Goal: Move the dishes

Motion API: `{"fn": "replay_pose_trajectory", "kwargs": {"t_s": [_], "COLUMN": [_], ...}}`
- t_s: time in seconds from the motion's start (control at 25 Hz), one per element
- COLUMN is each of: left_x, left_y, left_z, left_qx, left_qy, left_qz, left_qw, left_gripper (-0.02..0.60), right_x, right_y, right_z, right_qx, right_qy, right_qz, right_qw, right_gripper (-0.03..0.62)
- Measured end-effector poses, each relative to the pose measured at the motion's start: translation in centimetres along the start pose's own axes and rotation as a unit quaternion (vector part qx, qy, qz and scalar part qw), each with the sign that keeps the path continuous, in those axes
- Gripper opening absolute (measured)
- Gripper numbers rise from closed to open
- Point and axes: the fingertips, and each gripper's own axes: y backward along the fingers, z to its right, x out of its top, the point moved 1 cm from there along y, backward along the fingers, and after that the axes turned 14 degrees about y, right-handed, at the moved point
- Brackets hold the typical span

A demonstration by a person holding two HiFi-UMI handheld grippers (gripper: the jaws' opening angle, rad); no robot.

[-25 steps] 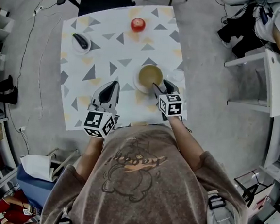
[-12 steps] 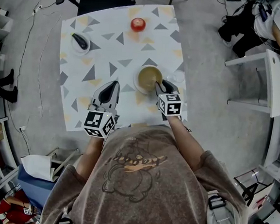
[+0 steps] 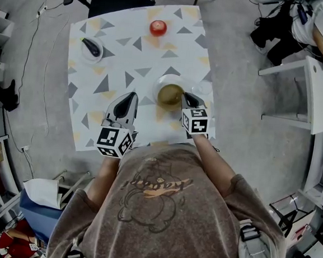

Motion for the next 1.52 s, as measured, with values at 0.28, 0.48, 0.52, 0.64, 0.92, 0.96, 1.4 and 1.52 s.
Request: {"fn": "replay_pose_trajectory", "kwargs": {"t_s": [0.28,0.48,0.52,0.64,0.92,0.96,1.4,1.52], "left_x": [-0.2,-0.2,-0.2,-0.2,-0.5,-0.5,-1.5,-1.9], "left_y": [0.4,0.7,0.7,0.8,0.4,0.3,-1.4,-1.8], "left_z": [0.1,0.3,0.4,0.7,2.3,2.6,6.9,8.2], "left_qx": [-0.001,-0.004,-0.005,-0.01,-0.033,-0.037,-0.099,-0.115], "left_qy": [0.001,0.001,0.001,0.0,-0.006,-0.007,-0.027,-0.031], "left_qz": [0.002,0.004,0.005,0.006,0.004,0.004,-0.012,-0.019], "left_qw": [1.0,1.0,1.0,0.9999,0.9994,0.9993,0.9946,0.9927], "left_gripper": [0.02,0.02,0.021,0.021,0.02,0.02,0.02,0.02], "right_x": [0.9,1.8,2.0,2.4,3.2,3.2,0.7,-0.2], "right_y": [0.3,0.9,1.1,1.9,4.6,5.1,10.9,12.4], "right_z": [-0.4,-0.8,-0.9,-1.2,-1.2,-1.1,1.4,2.4], "right_qx": [0.006,0.012,0.014,0.016,0.01,0.008,-0.04,-0.057], "right_qy": [0.005,0.016,0.016,0.016,0.011,0.009,-0.021,-0.033], "right_qz": [0.009,0.023,0.026,0.034,0.058,0.061,0.069,0.069], "right_qw": [1.0,1.0,0.999,0.999,0.998,0.998,0.997,0.995], "right_gripper": [0.011,0.009,0.009,0.009,0.008,0.009,0.009,0.008]}}
